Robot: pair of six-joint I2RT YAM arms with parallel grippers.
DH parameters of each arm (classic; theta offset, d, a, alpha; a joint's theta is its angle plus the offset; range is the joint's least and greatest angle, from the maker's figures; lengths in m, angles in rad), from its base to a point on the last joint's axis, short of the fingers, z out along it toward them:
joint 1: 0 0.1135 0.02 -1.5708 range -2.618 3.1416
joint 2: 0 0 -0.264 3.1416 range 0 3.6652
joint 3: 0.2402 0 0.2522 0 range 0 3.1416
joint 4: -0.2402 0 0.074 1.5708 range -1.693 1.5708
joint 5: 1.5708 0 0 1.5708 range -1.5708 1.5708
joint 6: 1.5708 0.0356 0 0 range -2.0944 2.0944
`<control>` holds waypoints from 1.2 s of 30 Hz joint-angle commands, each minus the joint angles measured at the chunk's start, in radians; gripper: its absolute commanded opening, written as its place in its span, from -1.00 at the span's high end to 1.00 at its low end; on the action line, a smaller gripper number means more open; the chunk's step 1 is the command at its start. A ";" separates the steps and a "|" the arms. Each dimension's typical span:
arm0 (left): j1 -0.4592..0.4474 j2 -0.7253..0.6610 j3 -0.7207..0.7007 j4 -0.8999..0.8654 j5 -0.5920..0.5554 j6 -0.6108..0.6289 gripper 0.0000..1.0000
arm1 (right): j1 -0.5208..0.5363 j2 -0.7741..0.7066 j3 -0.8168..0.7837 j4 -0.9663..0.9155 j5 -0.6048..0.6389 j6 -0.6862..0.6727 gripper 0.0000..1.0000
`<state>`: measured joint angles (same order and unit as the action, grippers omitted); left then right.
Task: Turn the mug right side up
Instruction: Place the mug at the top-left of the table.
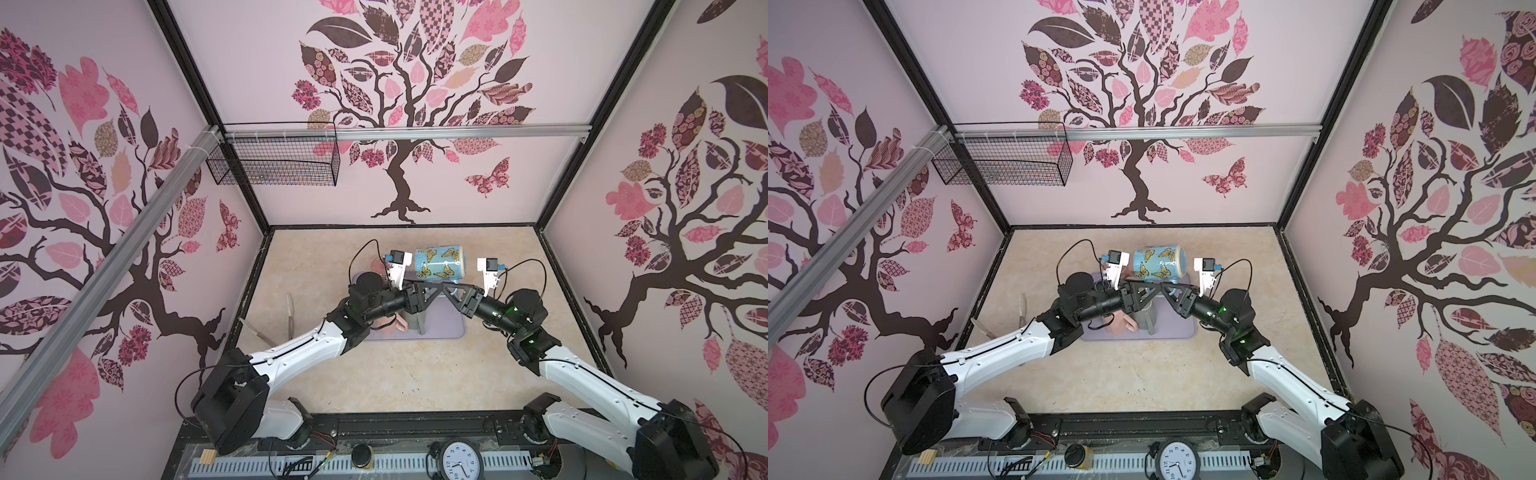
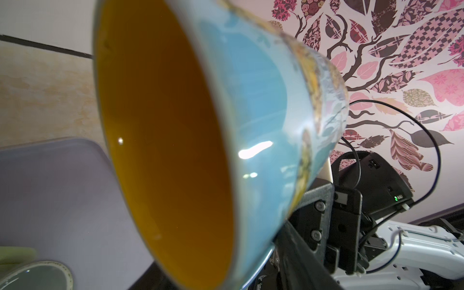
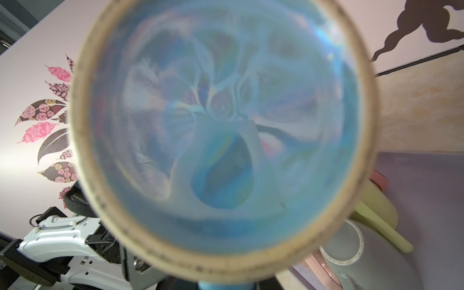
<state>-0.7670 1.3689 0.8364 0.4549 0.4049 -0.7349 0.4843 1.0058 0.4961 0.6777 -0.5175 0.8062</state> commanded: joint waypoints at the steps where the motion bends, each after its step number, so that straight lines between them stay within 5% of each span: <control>1: -0.023 -0.035 0.052 0.004 0.025 0.053 -0.23 | 0.019 -0.008 0.023 0.064 -0.037 -0.035 1.00; 6: -0.023 -0.044 0.047 -0.011 -0.010 0.067 -0.23 | 0.019 -0.021 0.019 0.096 -0.044 0.005 1.00; 17: -0.023 -0.061 0.033 0.032 -0.004 0.080 0.22 | 0.019 -0.009 0.019 0.109 -0.054 0.023 1.00; 36: -0.024 -0.040 0.048 0.053 0.063 0.107 0.59 | 0.018 0.077 0.063 0.049 -0.066 -0.030 1.00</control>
<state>-0.7582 1.3399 0.8364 0.4191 0.3737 -0.6849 0.4873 1.0607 0.5026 0.7513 -0.5545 0.8223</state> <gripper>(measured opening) 0.233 0.216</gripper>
